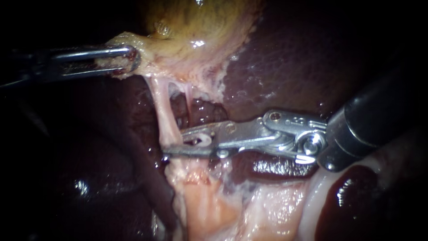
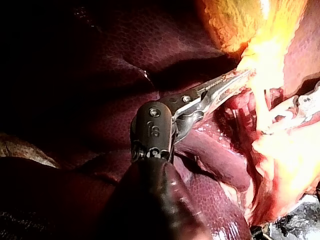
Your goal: Clipping first clip left tube
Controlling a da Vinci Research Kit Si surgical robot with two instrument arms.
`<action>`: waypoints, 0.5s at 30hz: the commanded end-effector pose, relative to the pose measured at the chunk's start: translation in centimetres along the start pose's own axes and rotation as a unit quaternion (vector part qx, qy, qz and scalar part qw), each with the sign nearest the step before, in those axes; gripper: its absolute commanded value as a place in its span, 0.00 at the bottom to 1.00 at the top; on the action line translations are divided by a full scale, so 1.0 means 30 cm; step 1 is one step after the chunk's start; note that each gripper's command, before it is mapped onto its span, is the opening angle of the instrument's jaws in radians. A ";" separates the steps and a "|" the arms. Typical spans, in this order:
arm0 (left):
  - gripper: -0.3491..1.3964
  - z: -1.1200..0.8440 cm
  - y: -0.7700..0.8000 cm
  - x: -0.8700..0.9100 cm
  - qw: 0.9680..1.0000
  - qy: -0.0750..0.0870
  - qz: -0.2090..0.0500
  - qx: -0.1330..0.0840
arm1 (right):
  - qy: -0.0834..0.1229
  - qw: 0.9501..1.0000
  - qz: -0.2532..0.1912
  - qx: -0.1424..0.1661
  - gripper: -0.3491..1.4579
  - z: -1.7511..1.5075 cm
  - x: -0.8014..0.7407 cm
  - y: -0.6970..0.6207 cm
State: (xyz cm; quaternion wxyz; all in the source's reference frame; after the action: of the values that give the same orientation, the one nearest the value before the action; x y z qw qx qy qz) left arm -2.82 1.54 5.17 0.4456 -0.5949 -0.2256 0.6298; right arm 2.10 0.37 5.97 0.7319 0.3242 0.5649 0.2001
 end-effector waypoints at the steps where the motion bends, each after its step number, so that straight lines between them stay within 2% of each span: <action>1: 0.00 0.0000 0.0000 0.0000 1.000 0.000 0.000 0.000 | 0.000 1.000 0.000 0.000 0.19 0.000 0.0000 0.0000; 4: 0.00 -0.0001 0.0001 0.0000 1.000 0.000 0.000 0.000 | -0.002 1.000 0.000 0.000 0.32 0.000 -0.0001 0.0000; 7: 0.00 -0.0004 0.0001 0.0000 1.000 0.000 0.000 0.000 | 0.009 1.000 0.000 0.002 0.43 0.000 -0.0002 0.0001; 9: 0.00 -0.0006 0.0001 0.0000 1.000 0.000 0.000 0.000 | 0.019 1.000 0.000 0.004 0.46 0.000 -0.0001 0.0001; 15: 0.00 -0.0009 0.0001 0.0001 1.000 0.000 0.000 0.000 | 0.021 1.000 0.000 0.005 0.47 0.000 -0.0004 0.0003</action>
State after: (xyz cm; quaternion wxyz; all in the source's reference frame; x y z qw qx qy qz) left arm -2.79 1.53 5.16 0.4454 -0.5948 -0.2260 0.6299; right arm 2.10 0.37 5.99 0.7177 0.3245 0.5815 0.2039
